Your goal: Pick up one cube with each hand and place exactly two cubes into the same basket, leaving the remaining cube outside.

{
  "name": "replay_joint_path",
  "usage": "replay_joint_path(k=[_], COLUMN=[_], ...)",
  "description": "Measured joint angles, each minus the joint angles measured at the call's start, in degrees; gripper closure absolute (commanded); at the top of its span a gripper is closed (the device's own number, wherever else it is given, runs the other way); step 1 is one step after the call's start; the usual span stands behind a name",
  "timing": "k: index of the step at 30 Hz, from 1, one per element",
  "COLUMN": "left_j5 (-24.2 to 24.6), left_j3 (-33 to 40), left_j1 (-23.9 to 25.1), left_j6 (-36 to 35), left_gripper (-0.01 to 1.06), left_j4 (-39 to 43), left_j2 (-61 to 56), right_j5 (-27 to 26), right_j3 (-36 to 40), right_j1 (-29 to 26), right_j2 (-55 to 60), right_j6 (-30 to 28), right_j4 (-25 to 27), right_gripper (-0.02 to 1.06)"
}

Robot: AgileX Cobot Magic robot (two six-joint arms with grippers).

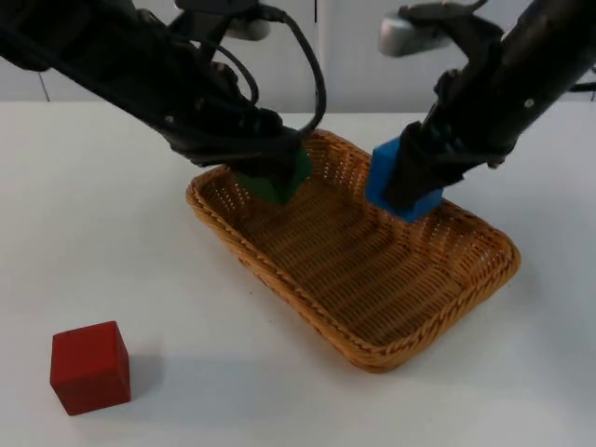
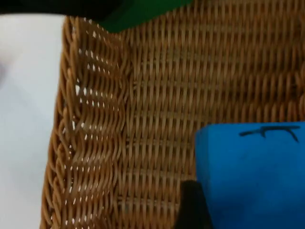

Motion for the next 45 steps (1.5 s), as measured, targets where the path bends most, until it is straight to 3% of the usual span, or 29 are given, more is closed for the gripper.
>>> replay_joint_path(k=[15,19,20,23,24,25,28,29,30,34,39,45], left_j5=[-0.2,-0.2,-0.2,-0.2,-0.1,-0.1,0.0,0.0,0.0,0.0,0.0,0.1], left_j3=[0.0,0.0,0.0,0.0,0.0,0.0,0.0,0.0,0.0,0.0,0.0,0.0], left_j1=[-0.5,-0.5,-0.5,-0.5,-0.5,-0.5,-0.5,-0.5,-0.5,-0.5,-0.5,-0.5], left_j6=[3.1,3.3,3.3,3.3,3.3,3.3,3.3,3.3,3.3,3.3,3.3,3.3], left_gripper=[1.05,1.05,1.05,1.03,1.03,0.96,0.75,0.66,0.66,0.36,0.22,0.22], left_j4=[-2.8,-3.2,-3.5,-3.6,-3.6,-3.6,-3.7,-3.7,-3.7,-4.1,-5.2,-5.3], left_j2=[5.2,5.3,5.3,5.3,5.3,5.3,5.3,5.3,5.3,5.3,5.3,4.5], right_j5=[-2.2,-2.6,-2.8,-2.8,-2.8,-2.7,-2.6,-2.6,-2.6,-2.6,-2.6,-2.5], right_j3=[0.2,0.2,0.2,0.2,0.2,0.2,0.2,0.2,0.2,0.2,0.2,0.2], right_j1=[3.8,4.1,4.1,4.1,4.1,4.1,4.1,4.1,4.1,4.1,4.1,4.1], right_j2=[6.7,6.7,6.7,6.8,6.8,6.8,6.8,6.8,6.8,6.8,6.8,5.7], right_j6=[-2.4,-2.8,-2.8,-2.8,-2.9,-2.9,-2.9,-2.9,-2.9,-2.9,-2.9,-2.9], right_j4=[2.6,2.7,2.7,2.7,2.6,2.6,2.4,2.4,2.4,2.4,2.1,1.2], right_gripper=[1.03,0.87,0.87,0.67,0.67,0.58,0.46,0.44,0.44,0.42,0.36,0.28])
